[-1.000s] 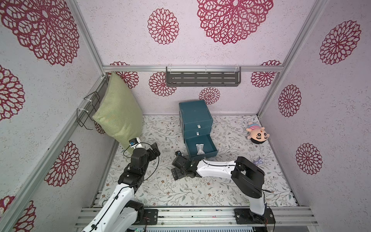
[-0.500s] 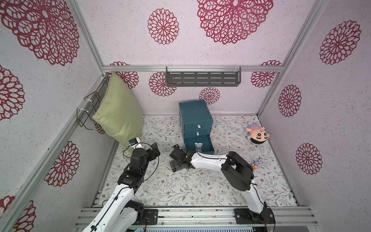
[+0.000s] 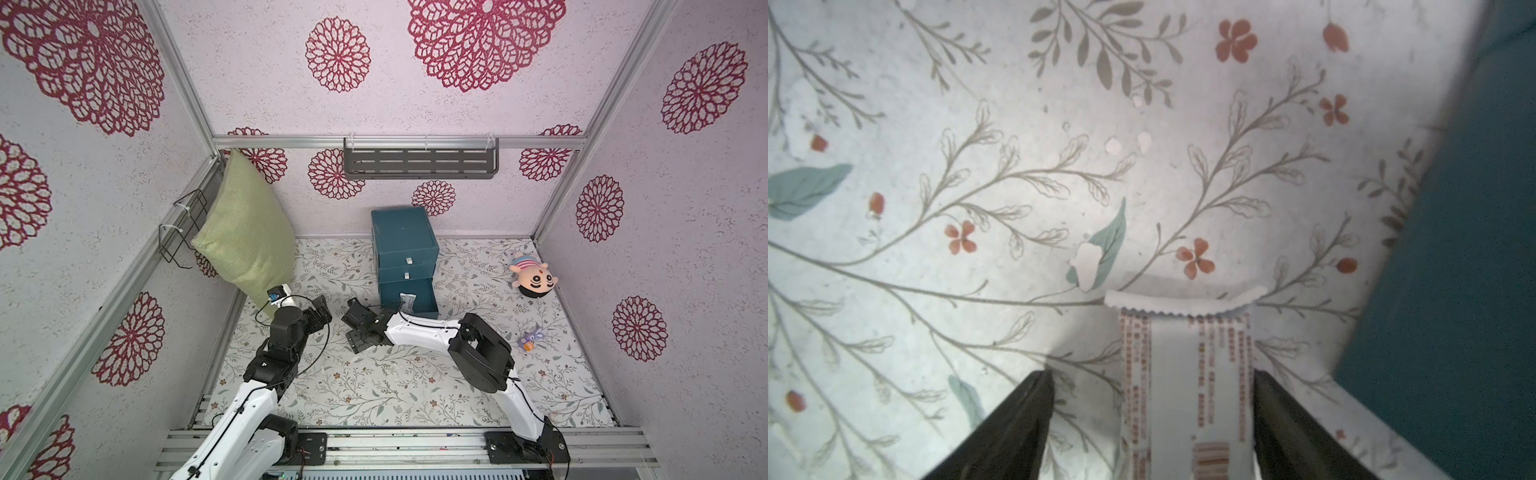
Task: Place the cookies into the drawer by color
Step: Pick up the cookie at the center of the board, then place the cookie in the drawer.
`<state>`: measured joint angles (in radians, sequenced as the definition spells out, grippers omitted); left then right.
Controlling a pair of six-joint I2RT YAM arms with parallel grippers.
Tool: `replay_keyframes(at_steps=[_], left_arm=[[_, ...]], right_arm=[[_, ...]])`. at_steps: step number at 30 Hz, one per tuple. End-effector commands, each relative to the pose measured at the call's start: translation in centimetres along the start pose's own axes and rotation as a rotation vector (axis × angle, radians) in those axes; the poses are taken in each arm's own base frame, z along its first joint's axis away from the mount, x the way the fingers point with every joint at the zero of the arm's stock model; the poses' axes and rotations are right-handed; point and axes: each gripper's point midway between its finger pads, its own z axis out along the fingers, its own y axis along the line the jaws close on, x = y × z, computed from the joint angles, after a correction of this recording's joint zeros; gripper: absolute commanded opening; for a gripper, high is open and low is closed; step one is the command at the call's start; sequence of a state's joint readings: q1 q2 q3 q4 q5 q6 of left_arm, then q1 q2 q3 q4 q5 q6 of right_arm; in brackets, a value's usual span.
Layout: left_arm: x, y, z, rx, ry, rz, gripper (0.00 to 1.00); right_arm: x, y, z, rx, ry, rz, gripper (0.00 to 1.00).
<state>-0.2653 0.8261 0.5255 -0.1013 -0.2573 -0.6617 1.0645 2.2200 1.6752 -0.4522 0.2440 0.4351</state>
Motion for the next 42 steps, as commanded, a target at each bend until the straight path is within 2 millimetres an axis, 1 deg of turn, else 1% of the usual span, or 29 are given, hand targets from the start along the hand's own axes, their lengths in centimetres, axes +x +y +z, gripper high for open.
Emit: replay_keyframes(at_steps=[1, 3, 6, 10, 13, 15, 22, 28, 31, 34, 37, 42], left_arm=[[-0.8, 0.0, 0.1, -0.001, -0.026, 0.003, 0.97], [-0.7, 0.1, 0.1, -0.004, -0.027, 0.003, 0.97], [-0.7, 0.1, 0.1, -0.006, -0.027, 0.005, 0.97], [-0.7, 0.2, 0.2, -0.010, -0.028, 0.005, 0.97], [-0.7, 0.2, 0.2, -0.012, -0.028, 0.005, 0.97], [-0.6, 0.2, 0.2, -0.011, -0.027, 0.006, 0.97], [-0.7, 0.3, 0.2, -0.016, -0.028, 0.006, 0.98], [-0.7, 0.4, 0.3, -0.018, -0.029, 0.006, 0.97], [-0.6, 0.4, 0.3, -0.020, -0.028, 0.006, 0.97], [-0.6, 0.4, 0.3, -0.019, -0.028, 0.006, 0.97], [-0.7, 0.4, 0.3, -0.017, -0.030, 0.005, 0.97], [-0.7, 0.4, 0.3, -0.017, -0.030, 0.004, 0.97]], right_arm=[[0.6, -0.4, -0.7, 0.036, 0.006, -0.030, 0.73], [0.7, -0.3, -0.9, 0.038, 0.004, -0.031, 0.66], [0.8, -0.2, -1.3, 0.036, -0.005, -0.032, 0.61], [0.7, -0.1, -1.9, 0.035, -0.020, -0.032, 0.51], [0.3, -0.1, -2.5, 0.032, -0.037, -0.028, 0.50], [-0.1, 0.0, -3.1, 0.027, -0.053, -0.025, 0.46], [-1.3, 0.2, -5.0, -0.008, -0.114, -0.006, 0.45], [-3.1, 0.0, -7.6, -0.039, -0.187, 0.019, 0.44], [-4.1, -0.9, -9.1, -0.047, -0.222, 0.041, 0.44], [-5.0, -2.4, -10.6, -0.049, -0.262, 0.074, 0.44], [-5.7, -4.6, -11.7, -0.031, -0.291, 0.109, 0.44], [-6.1, -9.4, -12.4, 0.007, -0.319, 0.182, 0.44]])
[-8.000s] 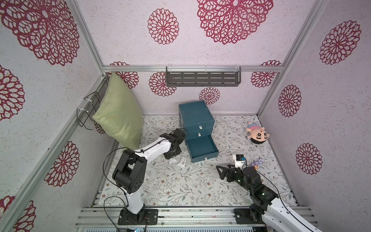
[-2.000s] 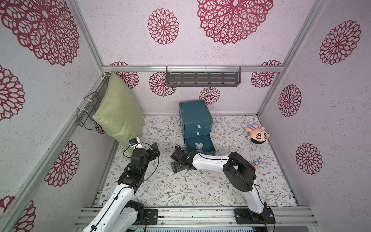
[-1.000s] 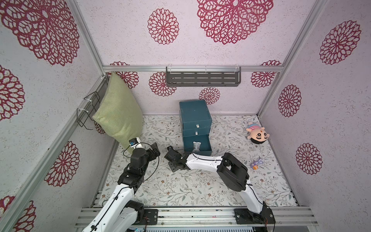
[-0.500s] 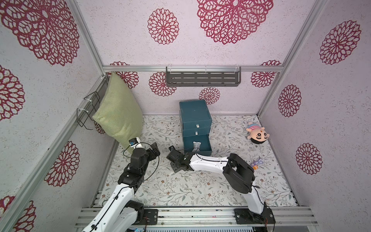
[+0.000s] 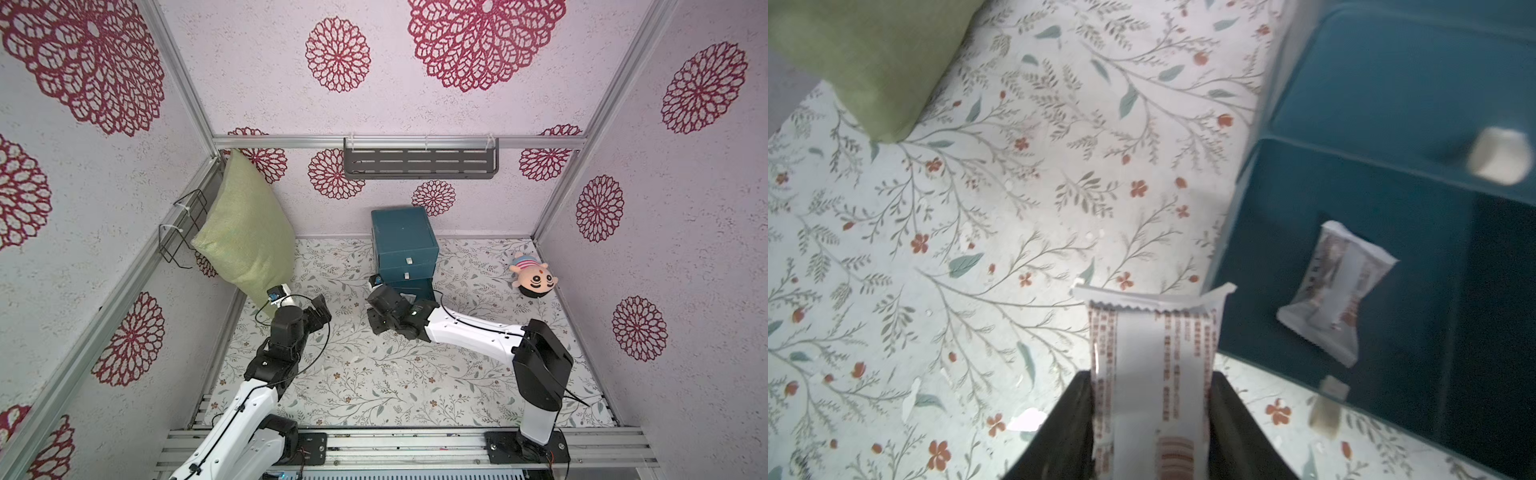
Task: Place the cookies into the drawer by color
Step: Place the cookie in the drawer, then close the drawer in the storage box.
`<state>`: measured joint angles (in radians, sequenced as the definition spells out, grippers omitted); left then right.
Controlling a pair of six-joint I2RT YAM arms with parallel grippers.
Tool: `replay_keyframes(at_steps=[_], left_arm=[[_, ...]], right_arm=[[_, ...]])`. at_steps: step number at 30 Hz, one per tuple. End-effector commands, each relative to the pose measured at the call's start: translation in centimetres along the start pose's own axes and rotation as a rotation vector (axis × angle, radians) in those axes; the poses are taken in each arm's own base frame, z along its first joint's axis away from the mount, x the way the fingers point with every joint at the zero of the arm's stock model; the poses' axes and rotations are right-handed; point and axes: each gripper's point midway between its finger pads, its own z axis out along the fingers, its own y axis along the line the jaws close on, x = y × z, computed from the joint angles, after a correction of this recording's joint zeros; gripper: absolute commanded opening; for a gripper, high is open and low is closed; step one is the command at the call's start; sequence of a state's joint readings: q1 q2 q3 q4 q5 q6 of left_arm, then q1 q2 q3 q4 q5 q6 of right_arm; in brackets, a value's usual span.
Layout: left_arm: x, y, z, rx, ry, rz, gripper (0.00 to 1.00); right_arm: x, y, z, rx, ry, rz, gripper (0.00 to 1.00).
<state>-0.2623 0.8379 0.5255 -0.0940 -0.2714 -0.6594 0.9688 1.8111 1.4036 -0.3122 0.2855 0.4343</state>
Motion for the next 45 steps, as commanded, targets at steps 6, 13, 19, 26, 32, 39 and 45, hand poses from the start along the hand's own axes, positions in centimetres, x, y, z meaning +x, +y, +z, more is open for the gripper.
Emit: replay_keyframes(at_steps=[6, 13, 19, 26, 32, 39, 45], left_arm=[[-0.6, 0.1, 0.0, 0.002, -0.024, 0.001, 0.97], [-0.7, 0.1, 0.0, 0.002, -0.025, 0.000, 0.97], [-0.6, 0.2, 0.1, -0.002, -0.022, 0.000, 0.97], [-0.3, 0.2, 0.4, -0.004, -0.014, 0.003, 0.97], [-0.2, 0.2, 0.6, -0.007, -0.011, 0.006, 0.97], [-0.1, 0.4, 0.7, -0.014, -0.008, 0.011, 0.97], [0.2, 0.6, 0.8, -0.022, 0.001, 0.011, 0.98]], right_arm=[[-2.5, -7.6, -1.0, 0.089, -0.075, 0.097, 0.44], [-2.9, -12.1, 0.2, 0.160, -0.090, 0.143, 0.44], [-3.1, -14.7, 1.6, 0.215, -0.092, 0.150, 0.44], [-2.9, -15.8, 3.0, 0.231, -0.085, 0.163, 0.61], [-3.3, -15.3, 1.8, 0.199, -0.100, 0.173, 0.69], [-3.1, -14.4, -1.5, 0.108, -0.141, 0.211, 0.72], [-1.3, -13.6, -4.4, 0.016, -0.169, 0.246, 0.82]])
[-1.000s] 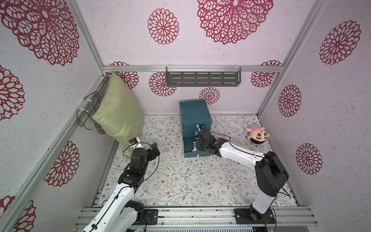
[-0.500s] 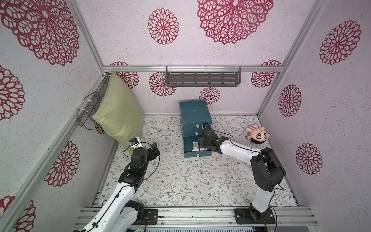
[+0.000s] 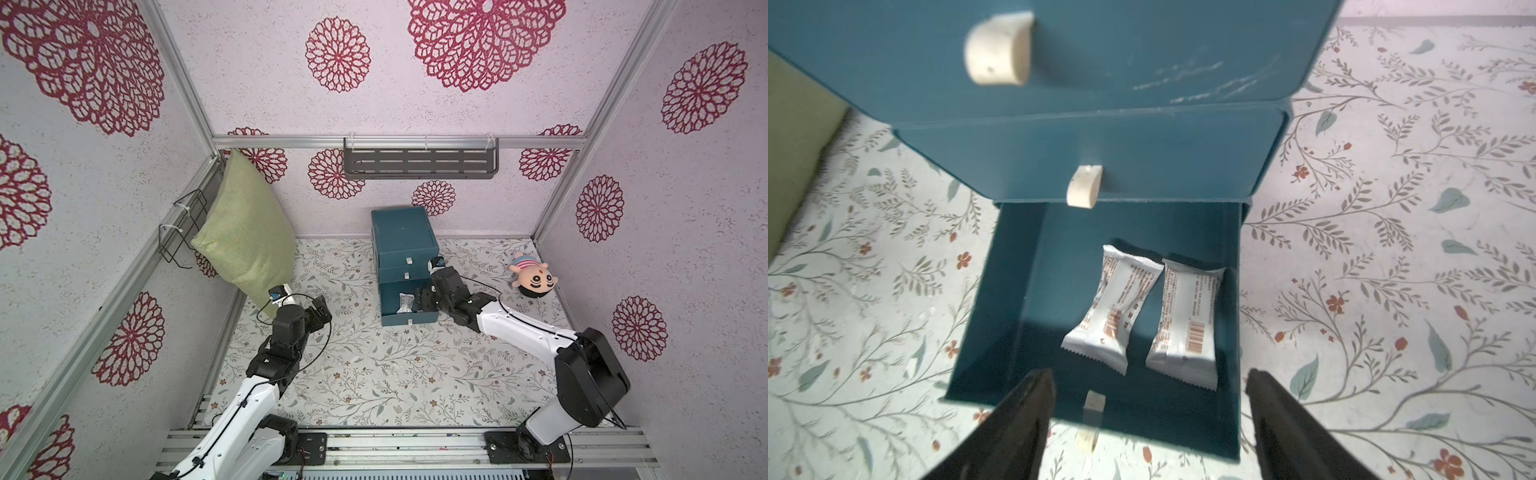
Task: Place the cookies into the drawer by color
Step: Close the drawer in the storage box.
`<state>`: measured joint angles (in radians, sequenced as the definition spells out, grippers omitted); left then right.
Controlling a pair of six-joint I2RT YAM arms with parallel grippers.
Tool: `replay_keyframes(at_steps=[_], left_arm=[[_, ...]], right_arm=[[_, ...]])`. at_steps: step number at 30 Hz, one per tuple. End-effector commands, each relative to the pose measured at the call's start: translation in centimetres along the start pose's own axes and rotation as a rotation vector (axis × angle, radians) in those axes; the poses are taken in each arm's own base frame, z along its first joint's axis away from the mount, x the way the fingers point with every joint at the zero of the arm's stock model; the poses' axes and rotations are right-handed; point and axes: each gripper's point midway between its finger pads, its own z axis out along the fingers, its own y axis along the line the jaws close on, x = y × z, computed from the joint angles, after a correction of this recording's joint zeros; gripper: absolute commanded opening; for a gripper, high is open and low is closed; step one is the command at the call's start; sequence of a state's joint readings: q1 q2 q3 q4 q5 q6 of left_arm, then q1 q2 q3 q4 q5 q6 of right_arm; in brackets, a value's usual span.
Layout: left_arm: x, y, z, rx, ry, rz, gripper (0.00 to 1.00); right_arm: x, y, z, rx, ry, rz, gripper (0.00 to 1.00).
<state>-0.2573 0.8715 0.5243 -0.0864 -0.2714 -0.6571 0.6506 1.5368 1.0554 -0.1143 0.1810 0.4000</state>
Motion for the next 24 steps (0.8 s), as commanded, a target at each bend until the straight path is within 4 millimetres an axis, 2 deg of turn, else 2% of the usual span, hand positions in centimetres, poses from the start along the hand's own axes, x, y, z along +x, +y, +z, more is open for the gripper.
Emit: replay_keyframes(at_steps=[1, 7, 15, 18, 24], left_arm=[[-0.4, 0.1, 0.2, 0.000, -0.015, 0.000, 0.97], [-0.2, -0.4, 0.4, 0.014, 0.020, -0.056, 0.97], [0.4, -2.0, 0.1, 0.064, 0.111, -0.165, 0.97], [0.5, -3.1, 0.2, 0.109, 0.147, -0.203, 0.97], [-0.9, -7.2, 0.6, 0.221, 0.228, -0.212, 0.97]], right_arm=[[-0.6, 0.8, -2.3, -0.090, -0.047, 0.050, 0.85], [1.7, 0.9, -4.9, -0.185, -0.053, 0.097, 0.99], [5.3, -0.1, -7.0, -0.244, -0.053, 0.143, 0.99], [6.8, -0.3, -7.2, -0.267, -0.040, 0.157, 0.99], [10.0, -0.7, -7.0, -0.309, -0.006, 0.198, 0.99]])
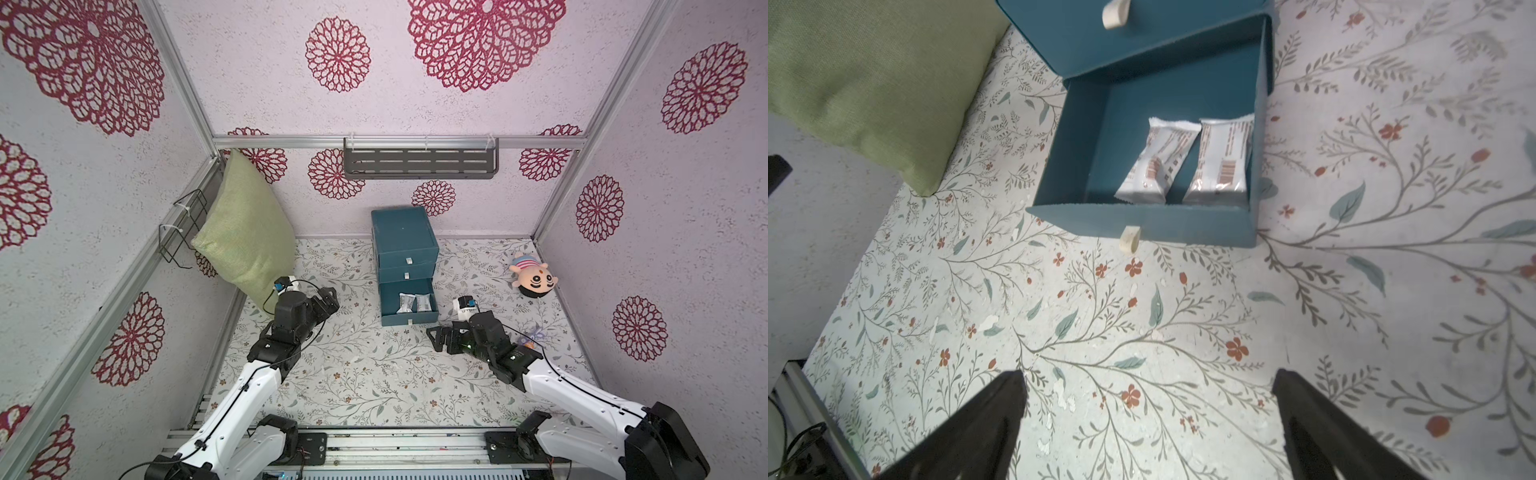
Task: Place the cookies into the drawer by color
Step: Close the drawer in the storage box.
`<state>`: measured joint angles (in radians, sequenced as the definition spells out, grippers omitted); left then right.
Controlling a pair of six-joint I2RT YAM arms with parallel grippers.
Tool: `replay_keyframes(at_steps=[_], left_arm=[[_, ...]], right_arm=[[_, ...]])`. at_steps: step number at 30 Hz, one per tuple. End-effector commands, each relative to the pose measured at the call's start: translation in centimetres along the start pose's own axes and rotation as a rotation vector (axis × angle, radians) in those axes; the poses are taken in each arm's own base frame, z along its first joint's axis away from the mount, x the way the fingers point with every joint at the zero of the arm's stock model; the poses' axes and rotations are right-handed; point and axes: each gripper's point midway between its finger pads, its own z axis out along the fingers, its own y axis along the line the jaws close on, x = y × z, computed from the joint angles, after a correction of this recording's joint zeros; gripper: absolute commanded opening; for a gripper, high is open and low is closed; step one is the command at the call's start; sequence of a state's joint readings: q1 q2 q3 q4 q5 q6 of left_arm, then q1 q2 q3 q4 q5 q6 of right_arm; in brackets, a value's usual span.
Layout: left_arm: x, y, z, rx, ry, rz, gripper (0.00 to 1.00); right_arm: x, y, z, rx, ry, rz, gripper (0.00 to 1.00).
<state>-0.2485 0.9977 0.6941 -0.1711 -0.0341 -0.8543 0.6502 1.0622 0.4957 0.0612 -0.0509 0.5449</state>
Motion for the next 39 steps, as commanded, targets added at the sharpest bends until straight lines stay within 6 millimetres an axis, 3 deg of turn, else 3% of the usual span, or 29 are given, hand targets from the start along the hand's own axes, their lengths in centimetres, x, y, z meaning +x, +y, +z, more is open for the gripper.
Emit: replay_keyframes(at_steps=[1, 10, 15, 20, 22, 25, 27, 30, 34, 39], left_arm=[[-0.8, -3.2, 0.3, 0.079, 0.070, -0.010, 0.97], [-3.6, -10.1, 3.5, 0.131, 0.254, 0.074, 0.97], [-4.7, -11.6, 6.2, 0.092, 0.315, 0.110, 1.00], [-5.3, -12.5, 9.3, 0.062, 0.363, 0.134, 0.97], [-5.6, -12.7, 10.6, 0.039, 0.379, 0.146, 0.94], [-5.9, -12.9, 12.7, 0.018, 0.394, 0.161, 0.88], [-5.5, -13.0, 14.2, 0.018, 0.419, 0.158, 0.84], [-4.6, -13.3, 16.4, 0.032, 0.463, 0.152, 0.78], [-3.5, -14.4, 18.1, 0.065, 0.497, 0.156, 0.78], [-1.4, -13.7, 20.0, 0.038, 0.546, 0.165, 0.78]], right_arm=[[0.4, 0.7, -0.2, -0.078, -0.026, 0.057, 0.99], [4.4, -0.8, 0.2, -0.115, 0.007, 0.142, 0.99], [5.9, -1.1, 0.3, -0.143, 0.022, 0.179, 0.93], [6.5, -1.3, 0.3, -0.164, 0.016, 0.213, 0.71], [6.5, -1.3, 0.5, -0.167, 0.010, 0.223, 0.54], [6.3, -1.1, 0.9, -0.180, 0.008, 0.236, 0.38], [6.2, -1.0, 1.2, -0.185, 0.011, 0.243, 0.28], [6.2, -0.9, 1.9, -0.190, 0.017, 0.255, 0.24], [5.9, -0.7, 2.9, -0.193, 0.022, 0.270, 0.23], [4.8, -0.2, 4.3, -0.205, 0.017, 0.285, 0.26]])
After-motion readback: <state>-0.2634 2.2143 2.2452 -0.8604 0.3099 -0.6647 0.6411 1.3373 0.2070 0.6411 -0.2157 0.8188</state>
